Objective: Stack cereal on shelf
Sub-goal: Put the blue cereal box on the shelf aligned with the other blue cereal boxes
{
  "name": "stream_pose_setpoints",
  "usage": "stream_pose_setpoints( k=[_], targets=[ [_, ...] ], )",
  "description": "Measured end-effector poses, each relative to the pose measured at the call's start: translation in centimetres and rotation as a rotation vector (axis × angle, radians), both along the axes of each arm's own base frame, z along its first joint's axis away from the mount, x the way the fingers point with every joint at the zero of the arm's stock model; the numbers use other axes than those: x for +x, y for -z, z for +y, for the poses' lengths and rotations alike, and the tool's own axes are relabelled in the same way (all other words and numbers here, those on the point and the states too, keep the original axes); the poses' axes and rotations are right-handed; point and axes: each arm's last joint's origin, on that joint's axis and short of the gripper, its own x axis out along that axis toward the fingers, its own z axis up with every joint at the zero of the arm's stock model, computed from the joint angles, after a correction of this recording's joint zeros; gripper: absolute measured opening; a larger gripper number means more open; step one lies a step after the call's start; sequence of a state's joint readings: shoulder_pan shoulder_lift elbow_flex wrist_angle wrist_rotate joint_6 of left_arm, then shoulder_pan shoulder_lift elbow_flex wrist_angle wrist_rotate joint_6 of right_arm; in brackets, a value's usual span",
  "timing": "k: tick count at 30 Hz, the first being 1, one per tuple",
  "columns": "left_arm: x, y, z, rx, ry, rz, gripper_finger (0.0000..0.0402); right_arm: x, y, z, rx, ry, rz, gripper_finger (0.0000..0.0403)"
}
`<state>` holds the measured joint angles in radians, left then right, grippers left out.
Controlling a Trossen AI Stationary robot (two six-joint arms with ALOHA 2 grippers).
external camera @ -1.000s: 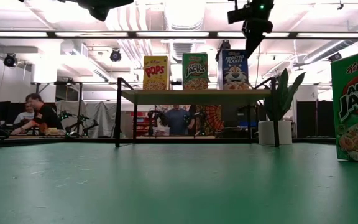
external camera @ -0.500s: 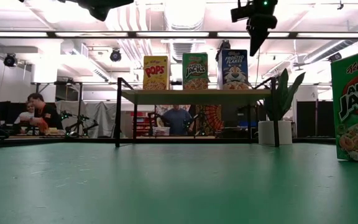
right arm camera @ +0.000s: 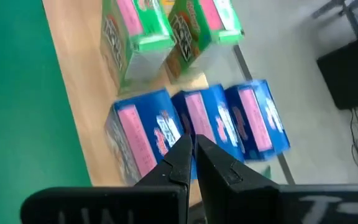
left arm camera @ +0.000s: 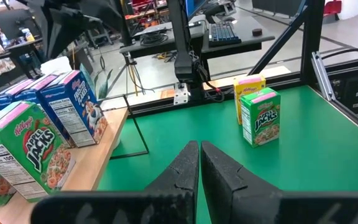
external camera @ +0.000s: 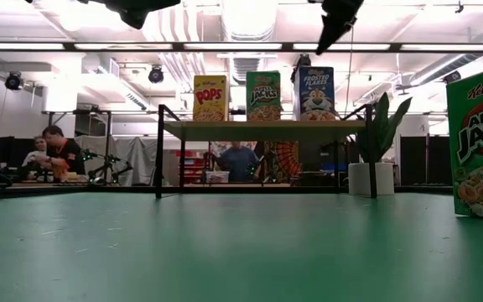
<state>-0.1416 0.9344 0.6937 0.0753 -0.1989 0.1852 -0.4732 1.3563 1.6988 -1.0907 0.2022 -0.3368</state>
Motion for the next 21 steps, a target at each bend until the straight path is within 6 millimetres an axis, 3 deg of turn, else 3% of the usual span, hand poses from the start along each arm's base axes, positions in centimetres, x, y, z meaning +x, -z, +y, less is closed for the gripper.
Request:
stream_pose_setpoints(
  k=[8,21],
  targets=[
    [0.0,0.0,0.0,-0.002,0.000,0.000,0.0000,0.5,2.5,-0.3,0.020,-0.006,0.071,0.0013],
    [0.0,0.0,0.0,-0.004,-0.001,0.000,0.0000,0.1,2.6,-0.1,0.049,0.030,0.068,0.0013]
  ],
)
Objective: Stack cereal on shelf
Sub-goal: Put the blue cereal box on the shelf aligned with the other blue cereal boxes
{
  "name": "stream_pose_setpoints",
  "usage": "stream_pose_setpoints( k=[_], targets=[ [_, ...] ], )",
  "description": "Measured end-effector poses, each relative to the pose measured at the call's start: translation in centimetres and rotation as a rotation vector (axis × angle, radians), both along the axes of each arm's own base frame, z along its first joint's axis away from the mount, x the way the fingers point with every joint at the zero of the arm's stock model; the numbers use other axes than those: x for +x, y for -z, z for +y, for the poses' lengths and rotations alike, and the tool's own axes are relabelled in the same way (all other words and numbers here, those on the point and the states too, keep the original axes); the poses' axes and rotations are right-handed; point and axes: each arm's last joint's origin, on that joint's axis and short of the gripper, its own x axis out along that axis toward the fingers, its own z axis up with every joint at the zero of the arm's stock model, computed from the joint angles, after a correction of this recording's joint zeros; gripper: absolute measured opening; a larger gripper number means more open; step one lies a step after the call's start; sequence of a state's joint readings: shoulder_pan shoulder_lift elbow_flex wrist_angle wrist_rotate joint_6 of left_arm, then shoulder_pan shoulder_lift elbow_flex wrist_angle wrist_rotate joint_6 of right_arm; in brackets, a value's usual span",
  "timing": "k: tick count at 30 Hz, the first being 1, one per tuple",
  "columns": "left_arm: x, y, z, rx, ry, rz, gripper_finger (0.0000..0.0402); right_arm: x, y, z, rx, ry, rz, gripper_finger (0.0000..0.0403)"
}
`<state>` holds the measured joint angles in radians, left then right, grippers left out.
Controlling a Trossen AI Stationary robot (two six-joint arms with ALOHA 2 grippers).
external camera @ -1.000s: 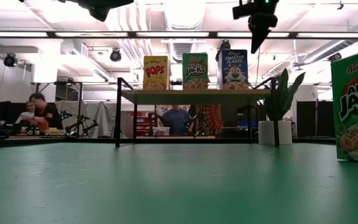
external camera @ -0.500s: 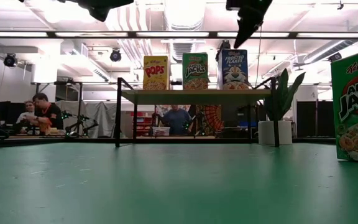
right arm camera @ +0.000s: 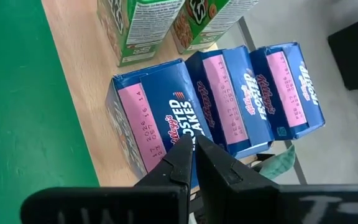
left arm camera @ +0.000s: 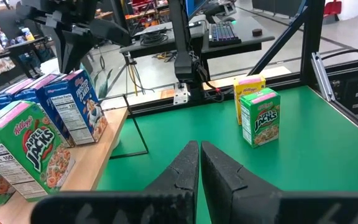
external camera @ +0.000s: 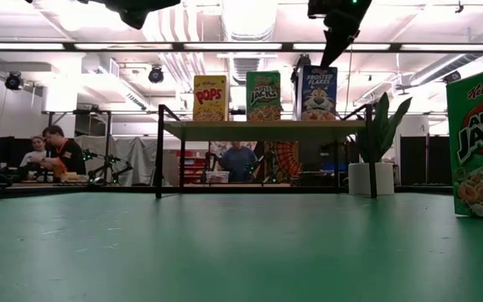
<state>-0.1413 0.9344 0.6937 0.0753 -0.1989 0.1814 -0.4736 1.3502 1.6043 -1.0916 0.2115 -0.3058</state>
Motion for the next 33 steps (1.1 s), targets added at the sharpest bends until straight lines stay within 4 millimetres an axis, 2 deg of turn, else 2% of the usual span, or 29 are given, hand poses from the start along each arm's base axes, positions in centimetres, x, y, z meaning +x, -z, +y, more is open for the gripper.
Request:
stream_pose_setpoints(
  k=[19,26,33],
  targets=[
    [0.0,0.0,0.0,-0.001,0.000,-0.005,0.0000,0.2,-1.0,-0.1,-0.029,0.000,-0.062,0.0013],
    [0.0,-0.1,0.0,-0.001,0.000,-0.008,0.0000,1.0,0.0,-0.5,-0.020,-0.005,-0.058,0.0013],
    [0.0,-0.1,0.0,-0.001,0.000,-0.008,0.0000,1.0,0.4,-0.5,0.006,0.014,-0.039,0.0013]
  ],
)
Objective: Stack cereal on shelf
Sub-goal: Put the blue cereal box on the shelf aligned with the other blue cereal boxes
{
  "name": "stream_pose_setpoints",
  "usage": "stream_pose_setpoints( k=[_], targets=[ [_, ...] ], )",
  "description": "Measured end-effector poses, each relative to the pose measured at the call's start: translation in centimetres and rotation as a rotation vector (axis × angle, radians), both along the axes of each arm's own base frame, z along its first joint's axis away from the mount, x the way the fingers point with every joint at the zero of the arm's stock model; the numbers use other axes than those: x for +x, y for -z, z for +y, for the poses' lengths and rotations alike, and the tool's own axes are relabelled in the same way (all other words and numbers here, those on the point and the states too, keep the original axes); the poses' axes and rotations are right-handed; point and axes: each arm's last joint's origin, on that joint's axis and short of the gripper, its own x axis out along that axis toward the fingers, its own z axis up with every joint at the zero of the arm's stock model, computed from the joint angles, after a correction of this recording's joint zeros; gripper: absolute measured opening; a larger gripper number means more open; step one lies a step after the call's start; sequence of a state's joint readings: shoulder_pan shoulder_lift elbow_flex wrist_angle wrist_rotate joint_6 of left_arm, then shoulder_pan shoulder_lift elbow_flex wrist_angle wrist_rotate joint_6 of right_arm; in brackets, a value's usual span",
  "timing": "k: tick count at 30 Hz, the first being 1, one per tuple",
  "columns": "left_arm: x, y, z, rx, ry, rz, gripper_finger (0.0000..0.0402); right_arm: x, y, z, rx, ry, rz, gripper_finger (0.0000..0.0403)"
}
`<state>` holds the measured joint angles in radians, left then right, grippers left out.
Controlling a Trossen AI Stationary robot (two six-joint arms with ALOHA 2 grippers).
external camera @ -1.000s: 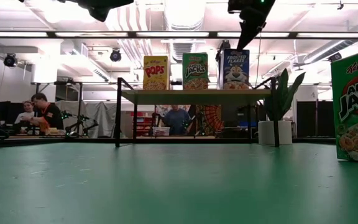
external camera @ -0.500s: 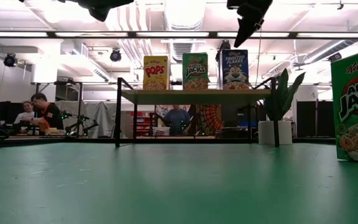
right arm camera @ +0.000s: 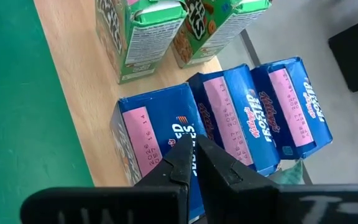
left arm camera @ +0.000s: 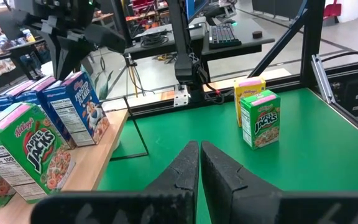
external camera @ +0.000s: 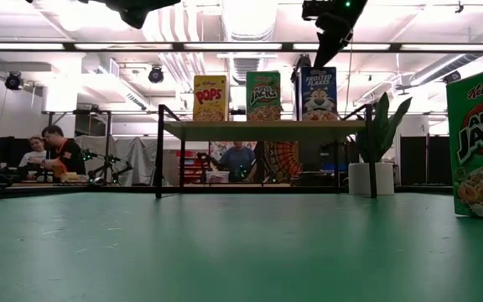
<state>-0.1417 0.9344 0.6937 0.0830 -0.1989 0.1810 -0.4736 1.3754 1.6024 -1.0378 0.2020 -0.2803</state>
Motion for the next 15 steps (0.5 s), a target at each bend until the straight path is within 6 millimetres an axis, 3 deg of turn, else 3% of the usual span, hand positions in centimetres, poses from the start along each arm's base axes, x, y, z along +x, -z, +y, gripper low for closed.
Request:
stream_pose_setpoints(
  k=[15],
  targets=[
    [0.00,0.00,0.00,0.000,0.000,0.000,0.0000,-0.07,-0.03,0.04,0.016,0.026,-0.016,0.0013]
  ],
)
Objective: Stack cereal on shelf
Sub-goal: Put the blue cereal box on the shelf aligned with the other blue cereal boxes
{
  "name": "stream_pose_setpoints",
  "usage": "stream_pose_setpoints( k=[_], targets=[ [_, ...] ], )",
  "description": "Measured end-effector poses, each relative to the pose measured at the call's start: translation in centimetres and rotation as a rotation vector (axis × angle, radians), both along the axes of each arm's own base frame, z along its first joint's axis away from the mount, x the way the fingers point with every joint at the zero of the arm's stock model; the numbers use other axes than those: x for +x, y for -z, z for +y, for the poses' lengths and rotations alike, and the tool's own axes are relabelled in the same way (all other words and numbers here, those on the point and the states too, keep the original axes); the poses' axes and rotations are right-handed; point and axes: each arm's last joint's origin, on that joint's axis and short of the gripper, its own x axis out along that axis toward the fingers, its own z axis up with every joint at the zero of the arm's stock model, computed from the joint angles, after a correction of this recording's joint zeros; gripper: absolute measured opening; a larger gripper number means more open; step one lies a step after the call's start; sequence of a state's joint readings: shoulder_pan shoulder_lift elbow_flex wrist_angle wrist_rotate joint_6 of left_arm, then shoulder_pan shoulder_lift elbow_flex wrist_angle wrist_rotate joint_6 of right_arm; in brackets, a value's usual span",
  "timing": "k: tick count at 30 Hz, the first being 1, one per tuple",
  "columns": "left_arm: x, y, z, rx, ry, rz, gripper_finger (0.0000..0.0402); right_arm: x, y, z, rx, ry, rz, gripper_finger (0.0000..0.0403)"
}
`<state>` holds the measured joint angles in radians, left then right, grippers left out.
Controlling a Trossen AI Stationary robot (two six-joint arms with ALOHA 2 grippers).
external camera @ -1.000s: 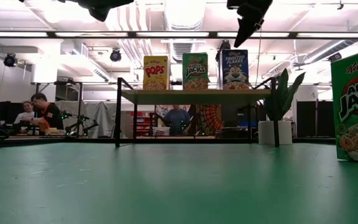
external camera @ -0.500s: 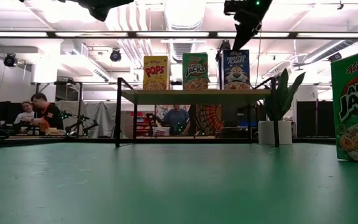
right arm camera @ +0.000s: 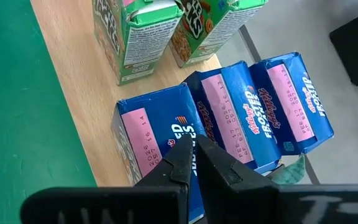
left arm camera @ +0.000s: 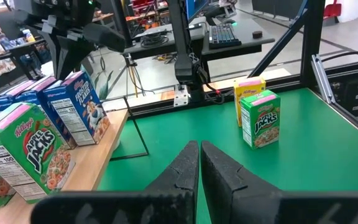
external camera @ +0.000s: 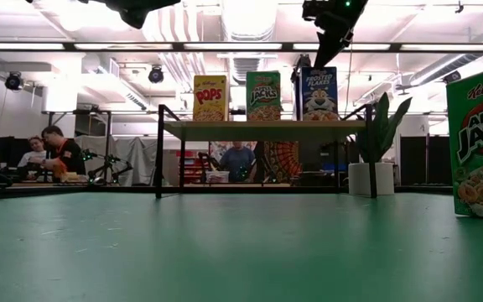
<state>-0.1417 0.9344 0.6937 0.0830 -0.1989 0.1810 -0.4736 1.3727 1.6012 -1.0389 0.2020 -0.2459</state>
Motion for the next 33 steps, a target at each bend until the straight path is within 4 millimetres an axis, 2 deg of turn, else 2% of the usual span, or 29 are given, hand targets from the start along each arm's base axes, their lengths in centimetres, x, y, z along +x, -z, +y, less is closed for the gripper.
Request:
stream_pose_setpoints(
  k=[13,19,26,33],
  targets=[
    [0.0,0.0,0.0,0.000,0.000,0.000,0.0000,0.0,-1.1,0.0,-0.037,-0.020,-0.035,0.0013],
    [0.0,0.0,0.0,0.000,0.000,0.000,0.0000,1.4,-1.3,-0.9,-0.137,-0.064,-0.109,0.0013],
    [0.0,0.0,0.0,0.001,0.000,0.001,0.0000,3.0,-0.5,-1.7,-0.172,-0.090,-0.102,0.0013],
    [0.0,0.0,0.0,0.001,0.000,0.001,0.0000,2.6,0.1,-1.9,-0.191,-0.040,-0.014,0.0013]
  ],
)
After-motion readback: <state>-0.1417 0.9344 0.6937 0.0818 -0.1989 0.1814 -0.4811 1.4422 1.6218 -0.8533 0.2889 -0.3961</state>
